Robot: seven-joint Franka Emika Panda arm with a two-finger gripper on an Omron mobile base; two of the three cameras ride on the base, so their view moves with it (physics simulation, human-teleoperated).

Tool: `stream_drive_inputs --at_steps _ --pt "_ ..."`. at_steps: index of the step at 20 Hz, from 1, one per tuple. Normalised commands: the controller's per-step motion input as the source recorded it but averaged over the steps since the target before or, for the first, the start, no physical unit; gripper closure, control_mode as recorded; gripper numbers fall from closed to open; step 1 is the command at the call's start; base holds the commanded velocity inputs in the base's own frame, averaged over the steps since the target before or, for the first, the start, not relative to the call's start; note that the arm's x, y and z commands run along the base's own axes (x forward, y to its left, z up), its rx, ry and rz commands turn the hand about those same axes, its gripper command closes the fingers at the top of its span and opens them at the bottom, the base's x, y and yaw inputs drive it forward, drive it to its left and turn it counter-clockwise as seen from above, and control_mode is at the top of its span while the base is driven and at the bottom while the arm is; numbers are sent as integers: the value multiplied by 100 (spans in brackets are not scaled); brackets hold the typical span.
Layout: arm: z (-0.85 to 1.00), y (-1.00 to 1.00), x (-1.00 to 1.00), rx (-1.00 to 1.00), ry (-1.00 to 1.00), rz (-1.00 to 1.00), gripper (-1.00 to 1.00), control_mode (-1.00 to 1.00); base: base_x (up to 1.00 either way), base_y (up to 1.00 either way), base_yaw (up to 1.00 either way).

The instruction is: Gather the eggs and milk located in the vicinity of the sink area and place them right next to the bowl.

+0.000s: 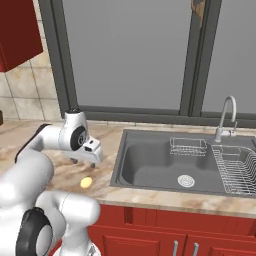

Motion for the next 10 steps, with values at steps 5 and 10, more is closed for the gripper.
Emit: stream_drive_inputs --at_steps 5,10 --pt "-2 1 -14 -1 -15 0 -100 -100 0 0 0" --pt "0 0 -23 0 0 -4 -100 -100 0 0 0"
